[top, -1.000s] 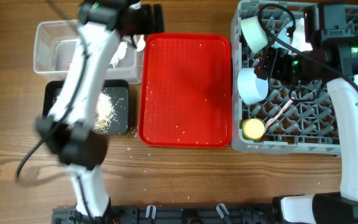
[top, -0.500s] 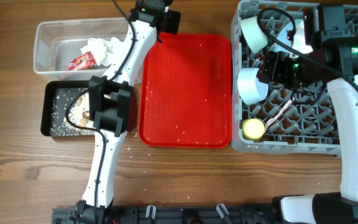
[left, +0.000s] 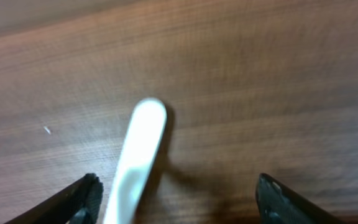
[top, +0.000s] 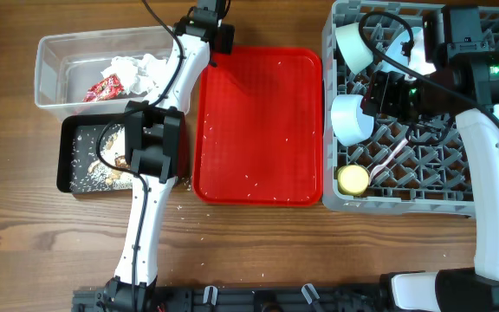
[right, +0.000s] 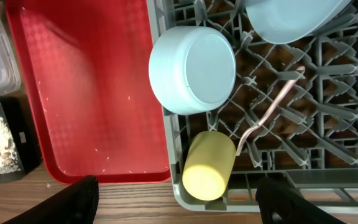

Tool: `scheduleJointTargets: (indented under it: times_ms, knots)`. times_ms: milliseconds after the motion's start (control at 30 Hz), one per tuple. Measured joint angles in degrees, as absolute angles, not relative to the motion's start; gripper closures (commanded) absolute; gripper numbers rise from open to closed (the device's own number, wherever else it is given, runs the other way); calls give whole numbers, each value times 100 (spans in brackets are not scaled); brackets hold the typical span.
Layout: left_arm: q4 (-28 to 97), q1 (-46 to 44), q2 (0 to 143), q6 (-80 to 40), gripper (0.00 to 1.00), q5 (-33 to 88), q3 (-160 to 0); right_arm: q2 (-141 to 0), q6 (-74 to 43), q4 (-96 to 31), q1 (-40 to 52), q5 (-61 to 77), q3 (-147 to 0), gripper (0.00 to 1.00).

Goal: Sort waste into correct bins and load items into the dishwasher rack

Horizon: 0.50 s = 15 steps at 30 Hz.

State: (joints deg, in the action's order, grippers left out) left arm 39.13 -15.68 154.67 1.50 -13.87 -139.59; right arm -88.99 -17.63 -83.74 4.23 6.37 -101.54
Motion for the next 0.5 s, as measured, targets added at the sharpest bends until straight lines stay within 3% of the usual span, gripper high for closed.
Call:
scheduleJointTargets:
  times_ms: [267, 500]
  knots:
    - [3981, -1562, 15474, 16, 33, -1385, -13979, -8899, -1763, -8374, 423, 569, -10154, 16]
    - [3983, -1431, 15474, -217, 32, -1385, -13979, -8899, -1763, -8370, 423, 548, -10154, 17]
